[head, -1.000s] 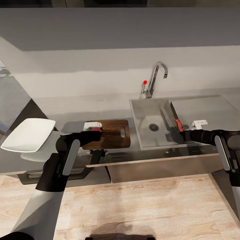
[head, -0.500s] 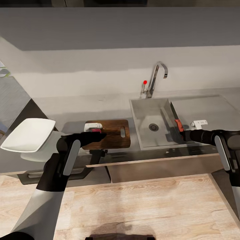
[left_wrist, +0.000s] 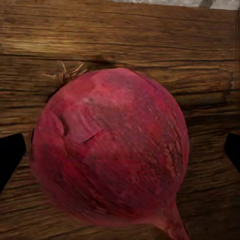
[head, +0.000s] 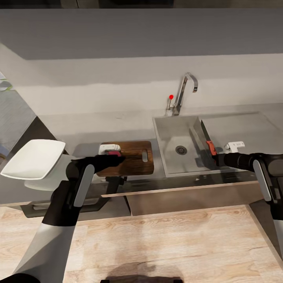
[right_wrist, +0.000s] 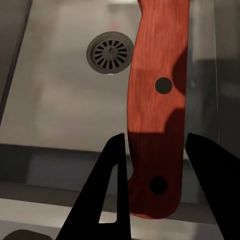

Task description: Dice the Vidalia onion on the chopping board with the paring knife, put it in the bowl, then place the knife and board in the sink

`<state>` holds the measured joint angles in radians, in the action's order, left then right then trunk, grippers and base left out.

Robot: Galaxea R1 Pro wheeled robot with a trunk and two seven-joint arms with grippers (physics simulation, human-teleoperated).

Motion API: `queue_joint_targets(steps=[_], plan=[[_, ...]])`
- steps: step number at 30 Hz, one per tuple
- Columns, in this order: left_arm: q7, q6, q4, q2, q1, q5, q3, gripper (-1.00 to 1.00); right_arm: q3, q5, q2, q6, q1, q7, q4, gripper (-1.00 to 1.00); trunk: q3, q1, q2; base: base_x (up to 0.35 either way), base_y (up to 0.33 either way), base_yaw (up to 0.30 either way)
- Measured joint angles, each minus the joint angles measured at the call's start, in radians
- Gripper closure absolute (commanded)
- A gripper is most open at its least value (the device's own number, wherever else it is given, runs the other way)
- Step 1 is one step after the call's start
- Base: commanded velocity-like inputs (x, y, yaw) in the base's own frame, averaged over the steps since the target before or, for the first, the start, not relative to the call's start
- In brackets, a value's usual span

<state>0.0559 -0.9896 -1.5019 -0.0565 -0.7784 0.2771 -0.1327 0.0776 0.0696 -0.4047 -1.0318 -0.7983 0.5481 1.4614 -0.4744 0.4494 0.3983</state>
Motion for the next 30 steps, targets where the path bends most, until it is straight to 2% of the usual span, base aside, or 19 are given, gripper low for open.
queue_joint_targets(steps=[10, 21, 30], plan=[[0.000, -0.002, -0.073, 0.001, 0.000, 0.000, 0.004, -1.00, 0.000, 0.000, 0.000, 0.000, 0.000, 0.000, 0.000, 1.00, 0.000, 0.000, 0.000, 0.000, 0.000, 0.000], [-0.001, -0.003, -0.083, 0.002, 0.000, 0.000, 0.014, -1.00, 0.000, 0.000, 0.000, 0.001, 0.000, 0.000, 0.000, 1.00, 0.002, 0.000, 0.000, 0.000, 0.001, 0.000], [-0.002, -0.003, -0.083, 0.001, 0.000, 0.000, 0.015, -1.00, 0.000, 0.000, 0.000, 0.001, 0.000, 0.000, 0.000, 1.00, 0.015, 0.000, 0.000, -0.108, 0.195, 0.000]])
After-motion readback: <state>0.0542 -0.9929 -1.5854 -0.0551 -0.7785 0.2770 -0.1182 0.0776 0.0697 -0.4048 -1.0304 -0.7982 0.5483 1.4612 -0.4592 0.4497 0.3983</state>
